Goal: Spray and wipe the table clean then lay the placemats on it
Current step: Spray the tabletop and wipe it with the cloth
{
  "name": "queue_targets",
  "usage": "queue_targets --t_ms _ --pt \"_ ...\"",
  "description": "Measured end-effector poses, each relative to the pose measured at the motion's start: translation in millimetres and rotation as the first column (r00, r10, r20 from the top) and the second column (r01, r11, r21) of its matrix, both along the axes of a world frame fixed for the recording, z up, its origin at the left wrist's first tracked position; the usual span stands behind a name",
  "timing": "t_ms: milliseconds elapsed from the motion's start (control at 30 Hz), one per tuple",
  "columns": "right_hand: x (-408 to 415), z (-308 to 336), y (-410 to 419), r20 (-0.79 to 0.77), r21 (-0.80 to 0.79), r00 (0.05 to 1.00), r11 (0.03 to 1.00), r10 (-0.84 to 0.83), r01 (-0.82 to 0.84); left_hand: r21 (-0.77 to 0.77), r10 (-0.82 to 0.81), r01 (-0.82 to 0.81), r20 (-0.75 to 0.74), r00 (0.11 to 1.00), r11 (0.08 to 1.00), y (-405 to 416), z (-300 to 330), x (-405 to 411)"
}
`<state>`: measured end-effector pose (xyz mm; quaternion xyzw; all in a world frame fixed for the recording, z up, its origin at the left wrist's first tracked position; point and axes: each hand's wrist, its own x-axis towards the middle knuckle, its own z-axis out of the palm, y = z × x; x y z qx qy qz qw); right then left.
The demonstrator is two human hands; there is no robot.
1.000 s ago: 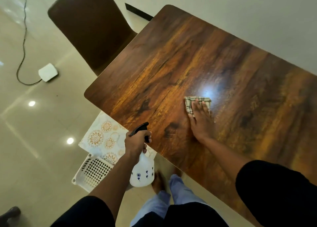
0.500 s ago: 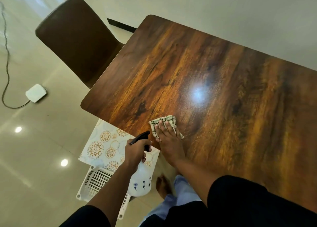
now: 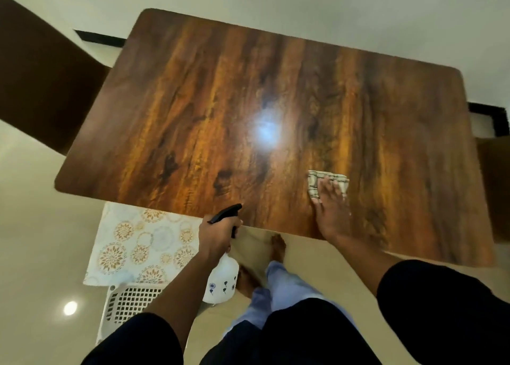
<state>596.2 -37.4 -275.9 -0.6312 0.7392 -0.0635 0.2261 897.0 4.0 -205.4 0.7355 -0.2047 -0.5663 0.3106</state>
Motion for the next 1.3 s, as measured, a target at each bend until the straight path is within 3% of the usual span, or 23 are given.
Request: queue_targets --t_ms 133,300,367,433,500,633,833,1067,1300 --pt "-58.4 0.4 14.6 -0.079 0.068 0.965 0.964 -0.251 0.256 0.026 -0.104 0.103 0.020 0.994 0.994 3.9 -4.9 -19.3" --pt "-29.5 10.8 10.9 -0.103 0.104 0.936 0.932 -0.336 0.346 -0.021 -0.273 0.273 -0.010 0.962 0.962 10.3 2.2 -50.1" --pt "-5.7 13.5 17.5 -0.094 0.085 0.973 0.972 -0.209 0.217 -0.024 -0.292 0.292 -0.002 0.956 0.956 14.0 3.2 -66.9" --pt "13.7 13.5 29.8 -0.058 0.070 0.998 0.997 0.019 -0.015 -0.036 -0.306 0.307 0.018 0.952 0.951 17.5 2.0 -80.4" --pt "17.2 11.6 43.4 -0.057 0.056 0.968 0.969 0.245 -0.242 -0.058 -0.349 0.350 0.028 0.937 0.935 20.4 -0.8 -94.6" --pt "-20.9 4.8 54.8 -0.053 0.018 0.926 0.927 0.375 -0.374 -0.004 -0.413 0.413 0.007 0.911 0.911 21.3 -7.7 -123.3" --pt "-140.2 -3.7 78.1 -0.014 0.015 0.999 0.999 0.035 -0.034 -0.030 -0.467 0.467 -0.026 0.884 0.884 23.0 -12.3 -181.2" --pt "-290.6 -11.0 105.6 -0.050 0.041 0.928 0.927 -0.370 0.372 -0.028 -0.445 0.444 -0.046 0.895 0.896 30.8 -15.6 -245.0" --pt "-280.0 -8.9 94.0 -0.059 0.018 0.891 0.892 -0.450 0.451 0.009 -0.343 0.343 -0.036 0.939 0.939 36.8 -29.3 -270.1"
